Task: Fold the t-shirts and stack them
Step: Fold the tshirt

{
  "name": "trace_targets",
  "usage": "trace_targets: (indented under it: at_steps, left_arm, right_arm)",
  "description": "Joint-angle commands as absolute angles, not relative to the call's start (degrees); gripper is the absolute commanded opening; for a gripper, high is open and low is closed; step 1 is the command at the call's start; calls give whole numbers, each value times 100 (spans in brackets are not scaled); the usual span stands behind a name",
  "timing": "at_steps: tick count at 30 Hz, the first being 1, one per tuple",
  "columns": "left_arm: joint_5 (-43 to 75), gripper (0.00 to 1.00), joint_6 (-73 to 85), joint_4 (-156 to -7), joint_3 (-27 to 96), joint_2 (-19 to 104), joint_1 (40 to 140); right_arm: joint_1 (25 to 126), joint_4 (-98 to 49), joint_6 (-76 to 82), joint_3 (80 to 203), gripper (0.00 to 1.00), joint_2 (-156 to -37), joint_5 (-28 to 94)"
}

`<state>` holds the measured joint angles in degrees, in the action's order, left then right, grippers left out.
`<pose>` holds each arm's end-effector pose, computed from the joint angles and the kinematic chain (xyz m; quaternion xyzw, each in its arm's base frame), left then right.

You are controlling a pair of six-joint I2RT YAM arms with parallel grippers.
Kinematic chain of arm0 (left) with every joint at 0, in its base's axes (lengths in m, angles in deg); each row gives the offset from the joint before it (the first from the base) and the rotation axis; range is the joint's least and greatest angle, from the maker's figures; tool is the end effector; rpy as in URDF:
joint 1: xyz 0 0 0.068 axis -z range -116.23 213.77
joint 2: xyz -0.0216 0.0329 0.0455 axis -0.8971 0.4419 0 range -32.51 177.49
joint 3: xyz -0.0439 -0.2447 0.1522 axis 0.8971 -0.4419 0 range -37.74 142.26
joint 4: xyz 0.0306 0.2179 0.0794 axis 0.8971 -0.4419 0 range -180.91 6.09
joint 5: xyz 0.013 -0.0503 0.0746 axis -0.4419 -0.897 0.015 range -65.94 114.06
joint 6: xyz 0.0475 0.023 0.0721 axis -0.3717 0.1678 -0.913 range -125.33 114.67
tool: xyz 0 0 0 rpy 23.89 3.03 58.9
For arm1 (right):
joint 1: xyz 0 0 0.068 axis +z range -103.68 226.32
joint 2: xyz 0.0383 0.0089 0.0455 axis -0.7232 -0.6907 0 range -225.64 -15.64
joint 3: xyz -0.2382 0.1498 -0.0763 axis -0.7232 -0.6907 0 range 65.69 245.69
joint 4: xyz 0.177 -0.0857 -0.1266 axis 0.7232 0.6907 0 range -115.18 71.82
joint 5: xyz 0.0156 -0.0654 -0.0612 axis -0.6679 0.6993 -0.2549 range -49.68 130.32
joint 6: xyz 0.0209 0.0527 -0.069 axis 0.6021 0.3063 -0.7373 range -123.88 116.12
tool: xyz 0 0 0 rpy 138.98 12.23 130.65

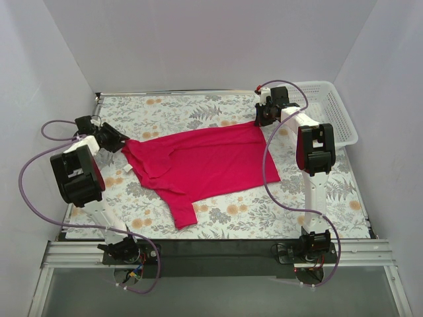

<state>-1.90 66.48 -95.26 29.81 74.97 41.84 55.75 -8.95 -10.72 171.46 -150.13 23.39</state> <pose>0.3838 0.1171 0.1779 -0.6201 0.6828 -0.3283 0.2036 0.5314 0.1118 0.1586 -0.1850 0.8965 0.1445 0.3757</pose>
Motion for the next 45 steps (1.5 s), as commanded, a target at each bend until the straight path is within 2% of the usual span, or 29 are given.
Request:
trace_targets:
  at_steps: [1, 5, 6, 7, 10, 18, 25, 26, 30, 34, 38, 45]
  left_arm:
    - [-82, 37, 6551, -9613, 3310, 7612, 4355]
    - [93, 30, 6551, -9735, 3477, 7788, 4452]
    - [112, 26, 6560, -9771, 3477, 7814, 4461]
    - [164, 15, 6569, -9771, 3468, 7771, 4470]
    - [340, 0, 6517, -9771, 3328, 7639, 4461]
    - [964, 0, 6692, -9420, 1880, 6226, 4330]
    - [903, 0, 6692, -9367, 1772, 6417, 4171]
    - [833, 0, 6683, -9367, 1807, 6469, 4163]
    - [578, 0, 6639, -9349, 1956, 6724, 4162]
    - [446, 0, 6613, -9349, 2080, 6865, 4162]
    - [358, 0, 6578, -9349, 2150, 6935, 4162]
    - [244, 0, 6578, -9314, 2150, 6927, 4162]
  right_arm:
    - [5528, -998, -1074, 17388, 1, -15064, 2309]
    - [5528, -998, -1074, 17379, 1, -15064, 2309]
    - [5537, -998, -1074, 17379, 1, -15055, 2309]
    - [5528, -998, -1074, 17371, 1, -15055, 2309]
    - [5528, -998, -1092, 17353, 1, -15055, 2335]
    - [5511, -998, -1057, 17370, 1, -15028, 2494]
    - [5511, -998, -1056, 17423, 2, -14993, 2459]
    - [5502, -998, -1091, 17423, 4, -14958, 2389]
    - [5502, -989, -1381, 17353, 26, -14809, 2151]
    - [5511, -989, -1592, 17222, 39, -14520, 2010]
    - [5511, -989, -1751, 17081, 43, -14273, 1896]
    - [5511, -910, -1891, 16563, 40, -13921, 1641]
